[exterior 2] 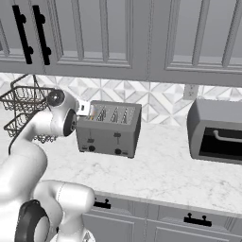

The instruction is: Start the toaster. Once the lever pops up, take the bread to the plate on the dining counter.

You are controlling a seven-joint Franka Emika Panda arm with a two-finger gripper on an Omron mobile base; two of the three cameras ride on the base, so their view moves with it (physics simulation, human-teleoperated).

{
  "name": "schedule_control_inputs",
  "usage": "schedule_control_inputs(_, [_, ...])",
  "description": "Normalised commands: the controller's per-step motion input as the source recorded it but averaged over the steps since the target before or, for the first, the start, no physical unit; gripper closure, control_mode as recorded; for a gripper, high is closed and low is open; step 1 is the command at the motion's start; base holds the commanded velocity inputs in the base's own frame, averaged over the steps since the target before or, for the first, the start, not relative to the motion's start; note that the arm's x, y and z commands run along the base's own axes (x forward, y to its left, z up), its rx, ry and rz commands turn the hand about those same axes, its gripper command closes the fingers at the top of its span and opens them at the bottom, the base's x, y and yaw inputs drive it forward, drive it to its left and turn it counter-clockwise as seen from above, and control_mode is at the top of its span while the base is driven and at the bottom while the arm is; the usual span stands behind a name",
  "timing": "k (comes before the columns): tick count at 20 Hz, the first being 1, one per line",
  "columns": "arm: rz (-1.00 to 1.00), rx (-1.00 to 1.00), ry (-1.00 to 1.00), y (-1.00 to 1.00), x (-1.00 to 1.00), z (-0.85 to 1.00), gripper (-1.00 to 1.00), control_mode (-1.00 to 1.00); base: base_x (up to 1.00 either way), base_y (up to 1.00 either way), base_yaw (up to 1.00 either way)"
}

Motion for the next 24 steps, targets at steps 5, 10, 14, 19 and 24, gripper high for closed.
schedule_control_inputs(5, [0.00, 0.00, 0.00, 0.00, 0.37, 0.00, -1.00, -1.00, 0.00, 0.00, 0.00])
schedule_control_inputs(10, [0.00, 0.00, -0.02, 0.00, 0.18, -0.03, -1.00, -1.00, 0.00, 0.00, 0.00])
schedule_control_inputs(14, [0.01, 0.00, -0.08, 0.00, 0.01, -0.16, -1.00, -1.00, 0.00, 0.00, 0.00])
schedule_control_inputs(19, [0.00, 0.00, -0.02, 0.00, 0.00, -0.19, -1.00, -1.00, 0.00, 0.00, 0.00])
schedule_control_inputs(24, [0.00, -0.01, 0.00, 0.00, 0.10, 0.00, -1.00, -1.00, 0.00, 0.00, 0.00])
